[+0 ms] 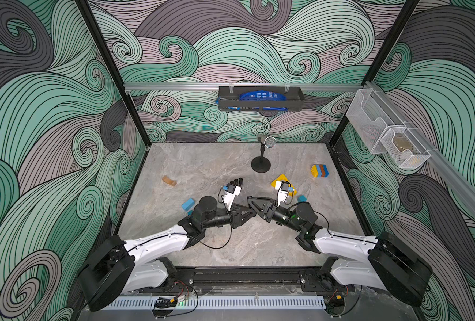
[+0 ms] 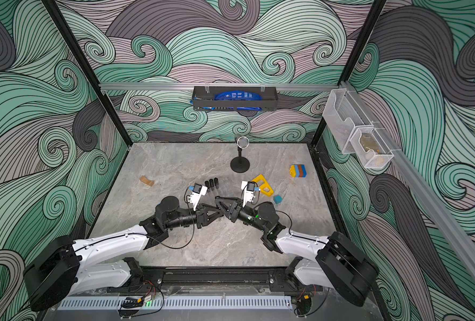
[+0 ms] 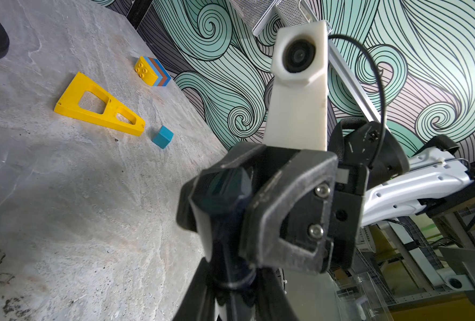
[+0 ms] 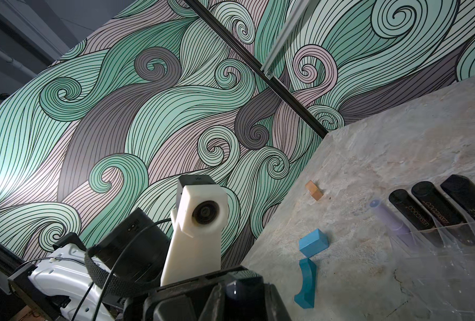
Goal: Arrange the lipsticks in the organizer
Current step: Pick up the lipstick at the center of the board.
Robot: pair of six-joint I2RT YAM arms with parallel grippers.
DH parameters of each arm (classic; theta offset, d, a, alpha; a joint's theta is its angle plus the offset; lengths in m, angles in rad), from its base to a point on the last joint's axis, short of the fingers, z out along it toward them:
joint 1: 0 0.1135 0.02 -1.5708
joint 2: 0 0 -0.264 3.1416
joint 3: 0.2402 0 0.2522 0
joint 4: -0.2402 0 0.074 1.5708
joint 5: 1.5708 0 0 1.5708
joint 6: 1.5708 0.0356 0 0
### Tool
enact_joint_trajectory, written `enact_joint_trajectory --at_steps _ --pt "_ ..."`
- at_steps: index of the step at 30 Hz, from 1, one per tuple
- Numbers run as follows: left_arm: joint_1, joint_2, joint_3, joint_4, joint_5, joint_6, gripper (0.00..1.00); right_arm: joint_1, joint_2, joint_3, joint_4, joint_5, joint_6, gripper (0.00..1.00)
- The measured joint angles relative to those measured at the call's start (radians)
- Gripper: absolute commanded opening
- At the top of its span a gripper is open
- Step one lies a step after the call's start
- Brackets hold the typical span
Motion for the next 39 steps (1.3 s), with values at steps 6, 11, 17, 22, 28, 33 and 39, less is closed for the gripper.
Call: enact_joint_trajectory --at_steps 6,11,17,22,28,33,39 --pt "-0.003 -0.074 -0.002 -0.203 -0.087 0.204 0.00 -0.084 -0.142 0.084 -0.280 -0.022 -0.023 0.50" --pt "-0.003 -0.076 0.022 -0.303 -0.114 0.315 0.00 -0.157 -0.203 0.268 -0.636 -0.031 -0.148 0.54" --pt "-0.003 -0.076 0.025 -0.325 -0.123 0.400 0.00 -0.073 -0.109 0.452 -0.977 -0.045 -0.282 0.56" --pt "-0.003 -0.082 0.025 -0.336 -0.150 0.439 0.00 -0.017 -0.024 0.546 -1.173 -0.043 -0.338 0.56" --pt "-0.003 -0.097 0.025 -0.352 -0.187 0.467 0.00 -0.013 0.019 0.587 -1.281 -0.037 -0.380 0.47" --pt "-0.003 -0.097 0.025 -0.362 -0.209 0.477 0.00 -0.002 0.056 0.623 -1.319 -0.040 -0.393 0.40" --pt "-0.003 -0.097 0.025 -0.390 -0.232 0.483 0.00 -0.001 0.080 0.623 -1.315 -0.056 -0.382 0.38"
